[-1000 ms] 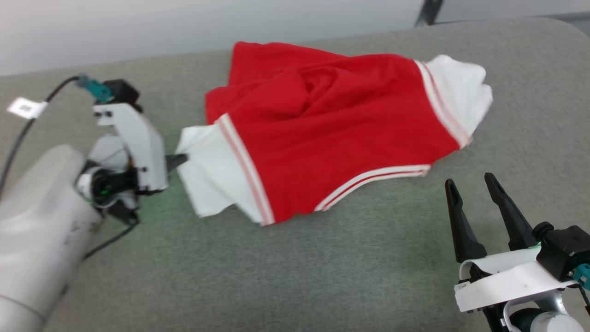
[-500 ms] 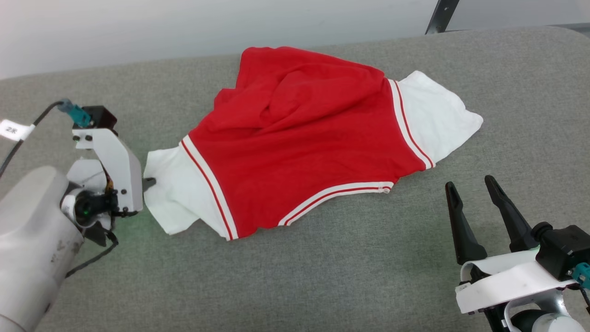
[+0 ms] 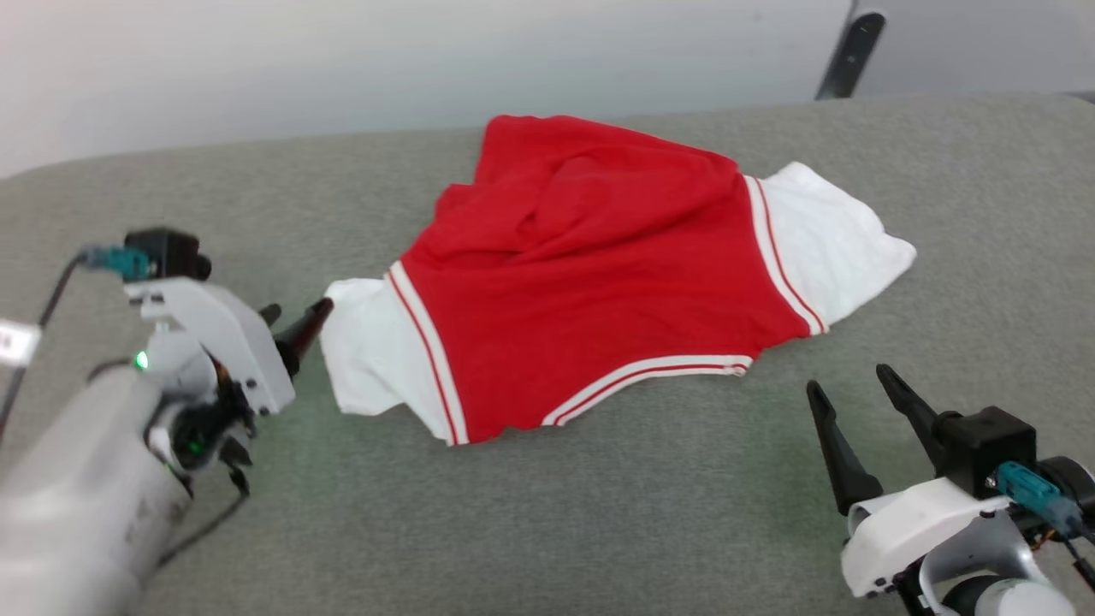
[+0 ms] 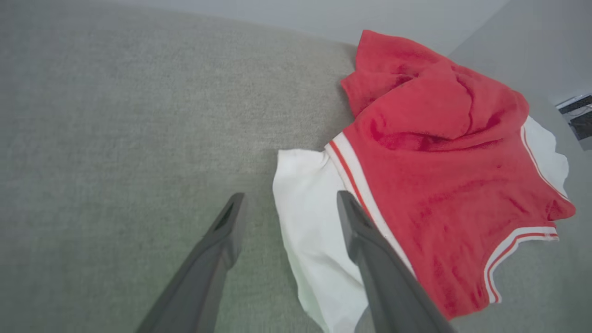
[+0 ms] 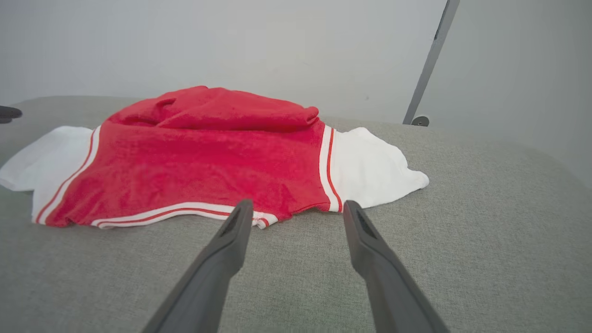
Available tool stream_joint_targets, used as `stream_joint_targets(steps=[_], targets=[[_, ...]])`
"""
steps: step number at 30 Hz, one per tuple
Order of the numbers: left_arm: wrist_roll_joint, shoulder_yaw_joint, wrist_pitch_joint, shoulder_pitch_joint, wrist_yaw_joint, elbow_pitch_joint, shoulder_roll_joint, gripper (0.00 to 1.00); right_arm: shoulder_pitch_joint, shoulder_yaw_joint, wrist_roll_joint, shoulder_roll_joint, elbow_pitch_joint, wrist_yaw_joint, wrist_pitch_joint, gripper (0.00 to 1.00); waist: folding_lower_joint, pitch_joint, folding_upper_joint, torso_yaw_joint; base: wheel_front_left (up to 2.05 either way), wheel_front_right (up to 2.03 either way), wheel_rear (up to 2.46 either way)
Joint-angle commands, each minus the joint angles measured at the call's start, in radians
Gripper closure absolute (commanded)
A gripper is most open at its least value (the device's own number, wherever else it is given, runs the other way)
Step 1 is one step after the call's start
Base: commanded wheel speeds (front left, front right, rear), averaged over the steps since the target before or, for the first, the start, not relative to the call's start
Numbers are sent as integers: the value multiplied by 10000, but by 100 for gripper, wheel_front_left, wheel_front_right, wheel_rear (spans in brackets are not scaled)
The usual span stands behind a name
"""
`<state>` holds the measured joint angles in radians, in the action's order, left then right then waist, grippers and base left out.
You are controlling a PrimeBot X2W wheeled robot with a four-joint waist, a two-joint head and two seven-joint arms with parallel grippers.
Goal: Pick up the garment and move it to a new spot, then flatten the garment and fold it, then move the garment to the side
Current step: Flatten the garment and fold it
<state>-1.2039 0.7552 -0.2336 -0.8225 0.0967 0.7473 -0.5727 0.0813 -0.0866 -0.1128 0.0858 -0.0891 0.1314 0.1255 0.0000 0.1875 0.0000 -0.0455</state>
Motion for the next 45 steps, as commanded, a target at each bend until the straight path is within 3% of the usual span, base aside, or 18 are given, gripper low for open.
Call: stream_joint_targets(steps=[1, 8, 14, 24, 34, 45], targets=[[-111, -151, 501, 501, -133, -211, 53, 0, 94, -98, 73, 323, 181, -14, 280, 0, 0, -222, 0, 379, 0, 0, 0], [-40, -419, 2251, 2062, -666, -1553, 106, 0, 403, -681, -326, 1616, 725, -14, 1757, 0, 0, -369, 0, 1150, 0, 0, 0], [324, -582, 3681, 3218, -1520, -2897, -48, 0, 1262, -892, -1072, 2815, 1424, -14, 2978, 0, 0, -360, 0, 1705, 0, 0, 0], [491, -998, 4633, 4674, -2834, -5218, -333, 0, 3198, -1225, -2222, 4492, 3348, -14, 4757, 0, 0, -67, 0, 2397, 0, 0, 0], [742, -1380, 4835, 5146, -3459, -6441, -601, 0, 4721, -1638, -2798, 5200, 5433, -14, 5356, 0, 0, 373, 0, 2848, 0, 0, 0], [750, -1604, 4880, 5316, -3622, -7013, -723, 0, 5247, -2968, -3706, 5027, 7001, -5, 6030, 0, 0, 835, 0, 3123, 0, 0, 0]])
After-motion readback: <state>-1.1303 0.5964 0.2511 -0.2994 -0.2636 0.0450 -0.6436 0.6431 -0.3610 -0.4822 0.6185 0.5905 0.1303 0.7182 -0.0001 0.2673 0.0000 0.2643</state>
